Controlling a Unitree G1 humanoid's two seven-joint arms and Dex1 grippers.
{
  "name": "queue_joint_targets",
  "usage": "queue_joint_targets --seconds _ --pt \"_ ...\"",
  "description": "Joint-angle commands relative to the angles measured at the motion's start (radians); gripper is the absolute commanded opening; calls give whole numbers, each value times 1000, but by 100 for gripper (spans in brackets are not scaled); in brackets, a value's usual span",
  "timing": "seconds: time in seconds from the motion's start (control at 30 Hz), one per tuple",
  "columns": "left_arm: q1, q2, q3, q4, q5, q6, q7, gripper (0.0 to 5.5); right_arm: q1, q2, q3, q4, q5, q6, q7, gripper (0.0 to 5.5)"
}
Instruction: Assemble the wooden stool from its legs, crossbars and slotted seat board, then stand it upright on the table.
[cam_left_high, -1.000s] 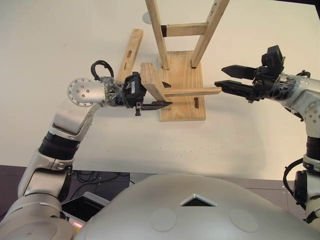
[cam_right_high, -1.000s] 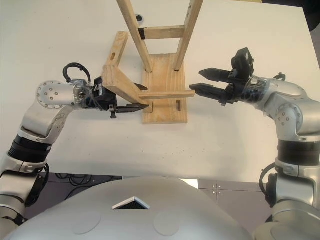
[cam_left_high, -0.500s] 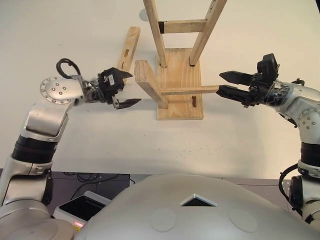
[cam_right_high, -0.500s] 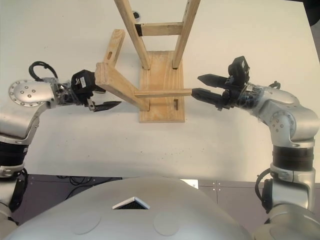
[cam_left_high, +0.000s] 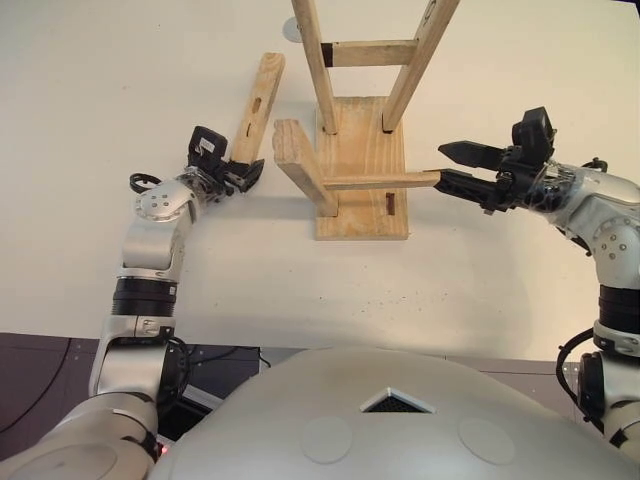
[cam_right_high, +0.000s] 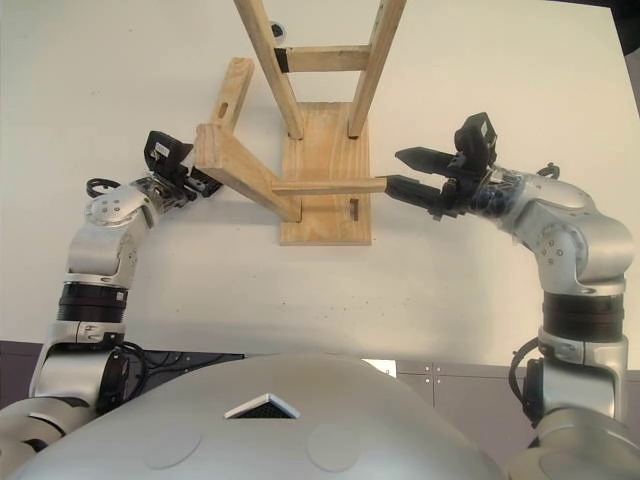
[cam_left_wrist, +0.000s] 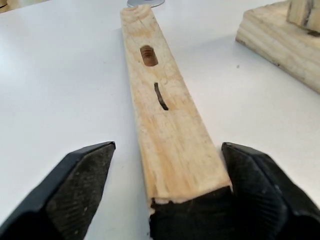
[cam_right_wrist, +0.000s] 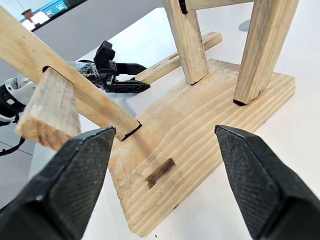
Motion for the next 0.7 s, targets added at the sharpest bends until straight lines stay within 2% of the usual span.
queue_joint_targets --seconds 0.03,0.3,0.43,0.53,0.57,0.63,0.7 --pt "-32 -1 -12 46 56 75 44 338 -26 23 15 2 -15 -9 -8 365" --pt "-67 9 5 66 67 77 18 214 -31 46 0 12 -16 -17 -36 365" --pt "-103 -30 102 86 -2 25 33 209 -126 41 -82 81 -3 -31 -73 365" --pt "-182 -58 246 34 -177 -49 -42 200 -262 39 -200 144 81 4 -114 365" --pt "-211 -67 296 -14 -282 -33 -97 199 -314 53 -251 151 168 53 -130 365" --pt "-261 -83 403 -128 -559 72 -198 199 -409 102 -311 143 338 146 -177 365" --pt "-289 -62 439 -224 -770 195 -281 199 -469 163 -298 105 437 189 -225 365"
